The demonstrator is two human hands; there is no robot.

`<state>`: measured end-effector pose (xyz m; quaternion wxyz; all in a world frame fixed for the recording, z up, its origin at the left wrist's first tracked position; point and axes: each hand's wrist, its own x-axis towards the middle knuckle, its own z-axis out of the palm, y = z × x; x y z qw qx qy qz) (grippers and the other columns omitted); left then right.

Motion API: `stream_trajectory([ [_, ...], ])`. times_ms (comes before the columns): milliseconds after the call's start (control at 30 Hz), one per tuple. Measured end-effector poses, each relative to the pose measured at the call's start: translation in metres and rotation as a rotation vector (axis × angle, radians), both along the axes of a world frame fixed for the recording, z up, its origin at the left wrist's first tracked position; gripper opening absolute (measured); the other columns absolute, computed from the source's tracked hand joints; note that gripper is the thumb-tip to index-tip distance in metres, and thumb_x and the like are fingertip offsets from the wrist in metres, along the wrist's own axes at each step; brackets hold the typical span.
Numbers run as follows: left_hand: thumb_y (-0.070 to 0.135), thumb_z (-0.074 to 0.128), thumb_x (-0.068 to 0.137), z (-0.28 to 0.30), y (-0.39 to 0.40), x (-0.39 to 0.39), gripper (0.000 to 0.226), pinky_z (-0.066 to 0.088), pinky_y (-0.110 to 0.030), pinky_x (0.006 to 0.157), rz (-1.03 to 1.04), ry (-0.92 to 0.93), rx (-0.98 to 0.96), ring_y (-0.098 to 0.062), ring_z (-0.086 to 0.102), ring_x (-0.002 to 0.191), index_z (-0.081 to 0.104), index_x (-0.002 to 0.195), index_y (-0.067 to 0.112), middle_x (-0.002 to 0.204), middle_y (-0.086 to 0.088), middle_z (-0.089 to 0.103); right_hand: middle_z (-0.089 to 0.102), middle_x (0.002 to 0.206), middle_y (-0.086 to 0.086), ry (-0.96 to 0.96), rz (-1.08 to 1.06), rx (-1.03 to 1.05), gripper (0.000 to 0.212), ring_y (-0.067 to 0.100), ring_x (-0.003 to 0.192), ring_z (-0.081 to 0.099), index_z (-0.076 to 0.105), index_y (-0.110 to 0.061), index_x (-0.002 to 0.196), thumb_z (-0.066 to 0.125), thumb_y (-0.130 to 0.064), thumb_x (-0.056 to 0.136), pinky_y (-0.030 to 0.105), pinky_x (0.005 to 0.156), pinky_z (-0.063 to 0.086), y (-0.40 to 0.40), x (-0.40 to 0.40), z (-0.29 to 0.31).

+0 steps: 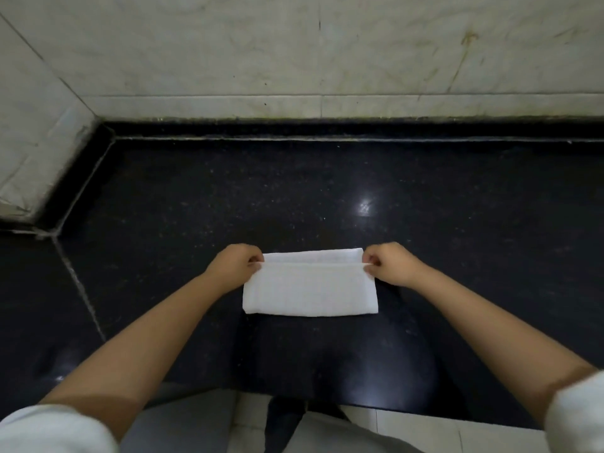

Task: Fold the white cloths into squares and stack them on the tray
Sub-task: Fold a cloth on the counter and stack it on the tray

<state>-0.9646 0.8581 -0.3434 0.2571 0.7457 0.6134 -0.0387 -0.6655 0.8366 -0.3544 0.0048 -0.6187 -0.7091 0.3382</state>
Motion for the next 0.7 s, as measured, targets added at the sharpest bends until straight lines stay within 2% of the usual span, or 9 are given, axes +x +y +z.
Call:
stream_trajectory([
  [67,0.015,0.051,0.093,-0.008,0.008,0.005,0.018,0.05,-0.033,0.083,0.051,0.033,0.028,-0.02,0.06,0.094,0.066,0.103,0.011,0.105,-0.007,0.064,0.063,0.09,0.005,-0.011,-0.089,0.056,0.018,0.023,0.089,0.06,0.067,-0.006,0.099,0.053,-0.01,0.088,0.028,0.074,0.045,0.01,-0.007,-0.006],
  [167,0.016,0.048,0.094,-0.023,0.015,0.007,0.021,0.049,-0.033,0.082,0.083,0.084,0.056,-0.022,0.059,0.096,0.065,0.105,0.01,0.108,-0.009,0.061,0.063,0.105,0.01,-0.031,-0.166,0.137,0.021,0.025,0.101,0.058,0.069,-0.004,0.099,0.051,-0.009,0.09,0.03,0.082,0.047,0.018,-0.016,-0.015],
  [300,0.019,0.047,0.095,-0.039,0.022,0.002,0.023,0.047,-0.029,0.083,0.077,0.117,0.116,-0.02,0.057,0.098,0.065,0.107,0.011,0.11,-0.008,0.057,0.061,0.106,0.012,-0.099,-0.195,0.206,0.022,0.026,0.105,0.054,0.07,-0.003,0.095,0.049,-0.005,0.089,0.032,0.081,0.048,0.02,-0.022,-0.029],
  [400,0.017,0.046,0.095,-0.046,0.022,0.002,0.023,0.046,-0.027,0.084,0.029,0.103,0.162,-0.018,0.056,0.1,0.065,0.105,0.01,0.109,-0.006,0.06,0.06,0.106,0.013,-0.16,-0.154,0.237,0.025,0.026,0.104,0.053,0.067,-0.002,0.1,0.045,-0.003,0.09,0.031,0.08,0.046,0.019,-0.025,-0.033],
  [533,0.018,0.042,0.096,-0.052,0.021,-0.001,0.021,0.047,-0.027,0.083,-0.114,0.197,0.215,-0.016,0.052,0.104,0.058,0.109,0.013,0.11,-0.002,0.058,0.055,0.114,0.011,-0.291,-0.029,0.215,0.03,0.025,0.111,0.048,0.06,-0.004,0.113,0.041,-0.001,0.09,0.031,0.085,0.046,0.019,-0.027,-0.035],
  [600,0.015,0.05,0.093,-0.053,0.017,-0.002,0.022,0.048,-0.027,0.081,-0.182,0.242,0.259,-0.017,0.053,0.105,0.055,0.114,0.014,0.111,-0.002,0.056,0.053,0.114,0.012,-0.316,0.005,0.185,0.028,0.025,0.111,0.047,0.059,-0.003,0.109,0.041,0.001,0.089,0.031,0.085,0.046,0.021,-0.029,-0.031],
  [700,0.016,0.07,0.079,-0.04,0.017,-0.003,0.033,0.049,-0.025,0.066,-0.303,0.301,0.333,-0.02,0.059,0.093,0.06,0.11,0.01,0.104,-0.007,0.058,0.052,0.111,0.013,-0.361,0.072,0.153,0.025,0.027,0.109,0.047,0.059,0.0,0.103,0.042,0.002,0.086,0.032,0.085,0.045,0.026,-0.03,-0.017],
])
